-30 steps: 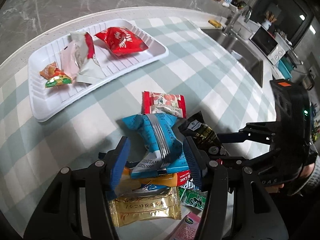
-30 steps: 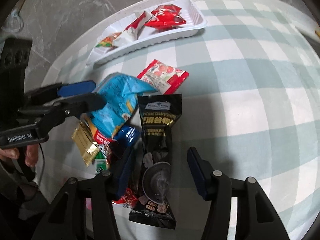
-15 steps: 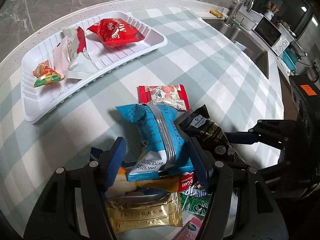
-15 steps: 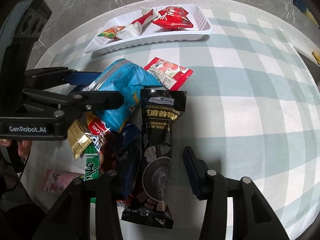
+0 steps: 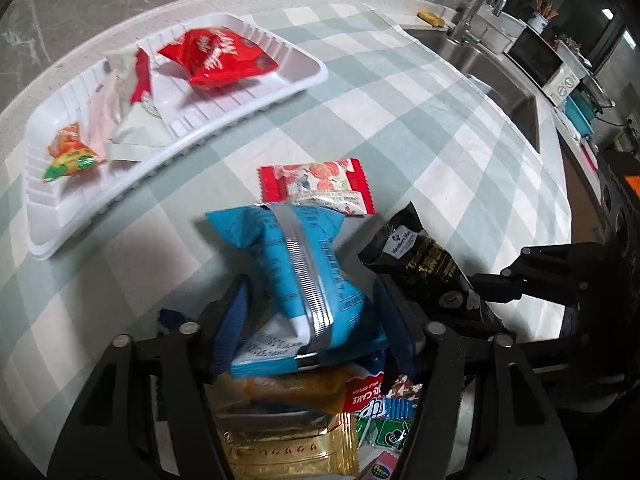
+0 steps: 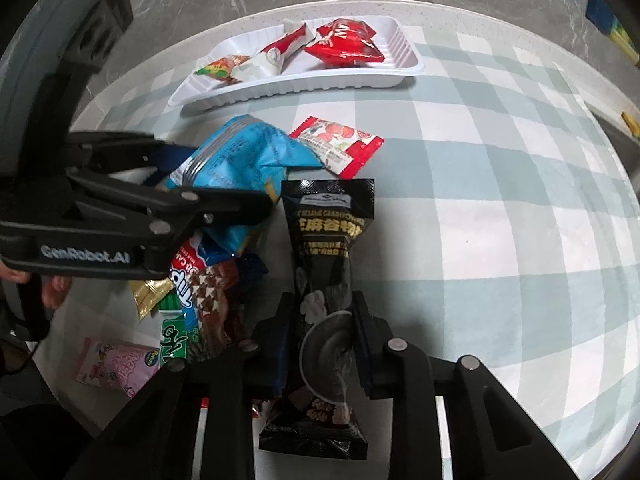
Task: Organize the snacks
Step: 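Lift the blue bag with the left tool while the right tool lifts the black bar toward the tray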
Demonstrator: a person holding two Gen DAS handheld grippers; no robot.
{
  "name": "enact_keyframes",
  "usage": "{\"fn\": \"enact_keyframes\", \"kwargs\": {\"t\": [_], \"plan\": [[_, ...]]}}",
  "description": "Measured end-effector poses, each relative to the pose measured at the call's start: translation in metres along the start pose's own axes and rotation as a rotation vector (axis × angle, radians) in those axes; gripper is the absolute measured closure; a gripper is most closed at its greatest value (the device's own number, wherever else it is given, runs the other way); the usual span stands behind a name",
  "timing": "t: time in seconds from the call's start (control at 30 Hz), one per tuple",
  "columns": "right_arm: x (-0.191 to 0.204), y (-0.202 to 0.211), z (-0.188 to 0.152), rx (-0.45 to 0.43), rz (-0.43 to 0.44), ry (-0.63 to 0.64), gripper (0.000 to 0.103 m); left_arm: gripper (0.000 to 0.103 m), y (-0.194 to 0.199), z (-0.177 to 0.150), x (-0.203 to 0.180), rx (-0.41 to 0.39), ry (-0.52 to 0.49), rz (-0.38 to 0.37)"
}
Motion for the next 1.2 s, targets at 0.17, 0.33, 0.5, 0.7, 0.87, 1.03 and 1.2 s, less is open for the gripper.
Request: {"fn": "enact_keyframes", "kwargs": {"t": [0.17,0.33,0.5,0.7,0.87,1.03,1.2], "plan": [[-0.02,0.001,0.002,-0.008,0.128,-0.117,0.078,0.065,-0.003,0.001,0.011,-0.044,0.082,-0.081],[-0.044,-0.001,0.0,-0.007,0.287,-0.281,0.078,0.066,-0.002,0.002,0.025,-0.056,0.169,-0.156],[-0.062,-0.002,-0.004,-0.013,0.41,-0.413,0.078,0.066,0.007,0.001,0.036,-0.092,0.254,-0.231],[-0.078,0.0,-0.003,-0.041,0.542,-0.545,0.078,0.066,0.023,0.003,0.044,-0.138,0.309,-0.282],[-0.083,0.007,0.007,-0.064,0.591,-0.575,0.078,0.066,0.042,0.007,0.052,-0.189,0.342,-0.3],[-0.084,0.011,0.021,-0.078,0.615,-0.571,0.078,0.066,0.061,0.013,0.068,-0.235,0.375,-0.302],[-0.087,0.011,0.043,-0.088,0.627,-0.558,0.078,0.066,0.081,0.017,0.096,-0.282,0.409,-0.268]]}}
Point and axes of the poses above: each gripper's, at about its wrist camera, not at the fingertips, and y roughly against the way its jaws point, x to its left, z to its top, the point moved 3 cm from there along -y, roughly the way its jaws point
